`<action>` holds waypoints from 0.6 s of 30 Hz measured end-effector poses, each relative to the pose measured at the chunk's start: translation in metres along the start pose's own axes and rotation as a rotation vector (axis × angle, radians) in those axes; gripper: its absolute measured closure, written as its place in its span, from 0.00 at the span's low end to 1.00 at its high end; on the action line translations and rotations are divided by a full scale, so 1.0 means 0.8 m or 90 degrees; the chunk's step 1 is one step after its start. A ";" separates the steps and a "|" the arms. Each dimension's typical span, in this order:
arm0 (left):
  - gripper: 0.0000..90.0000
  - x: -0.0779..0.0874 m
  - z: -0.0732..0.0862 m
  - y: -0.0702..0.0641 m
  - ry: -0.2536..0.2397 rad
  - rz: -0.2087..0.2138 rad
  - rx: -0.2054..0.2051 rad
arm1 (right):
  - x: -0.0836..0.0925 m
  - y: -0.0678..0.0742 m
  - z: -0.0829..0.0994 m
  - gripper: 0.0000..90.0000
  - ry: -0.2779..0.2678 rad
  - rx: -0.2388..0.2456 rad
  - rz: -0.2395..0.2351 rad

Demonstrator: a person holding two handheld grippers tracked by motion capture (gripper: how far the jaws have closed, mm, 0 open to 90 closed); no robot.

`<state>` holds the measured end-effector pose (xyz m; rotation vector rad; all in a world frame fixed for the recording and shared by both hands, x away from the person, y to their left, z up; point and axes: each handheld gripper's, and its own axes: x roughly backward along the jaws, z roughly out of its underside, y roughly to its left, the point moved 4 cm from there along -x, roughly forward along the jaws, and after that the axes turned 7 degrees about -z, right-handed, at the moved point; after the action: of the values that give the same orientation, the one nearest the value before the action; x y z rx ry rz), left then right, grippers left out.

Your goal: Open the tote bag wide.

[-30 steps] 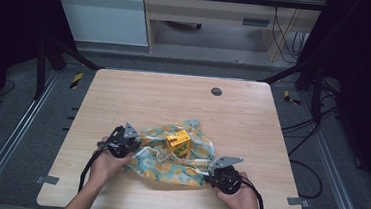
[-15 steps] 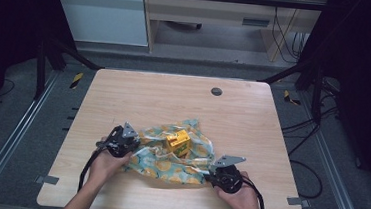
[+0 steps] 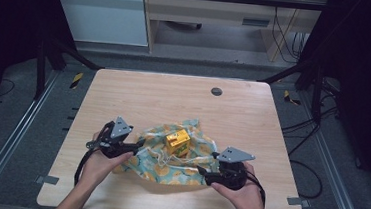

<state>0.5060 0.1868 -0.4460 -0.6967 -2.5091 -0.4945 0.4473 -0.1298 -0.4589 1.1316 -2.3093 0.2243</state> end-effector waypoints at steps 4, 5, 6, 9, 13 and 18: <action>0.26 0.018 -0.013 0.008 -0.022 -0.009 0.009 | 0.019 -0.009 -0.019 0.18 -0.027 0.001 0.036; 0.24 0.022 -0.014 0.011 -0.024 -0.009 0.014 | 0.024 -0.015 -0.022 0.17 -0.033 -0.003 0.049; 0.22 0.025 -0.014 0.013 -0.025 -0.008 0.022 | 0.028 -0.021 -0.024 0.15 -0.041 -0.011 0.062; 0.19 0.036 -0.011 0.024 -0.028 -0.015 0.034 | 0.044 -0.041 -0.027 0.13 -0.057 -0.030 0.098; 0.15 0.046 -0.004 0.036 -0.026 -0.022 0.049 | 0.066 -0.067 -0.024 0.09 -0.079 -0.059 0.140; 0.12 0.055 0.020 0.054 -0.010 -0.034 0.063 | 0.083 -0.092 -0.006 0.07 -0.090 -0.103 0.183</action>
<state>0.4914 0.2458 -0.4261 -0.5994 -2.5524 -0.3824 0.4737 -0.2196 -0.4250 0.7561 -2.5595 0.0621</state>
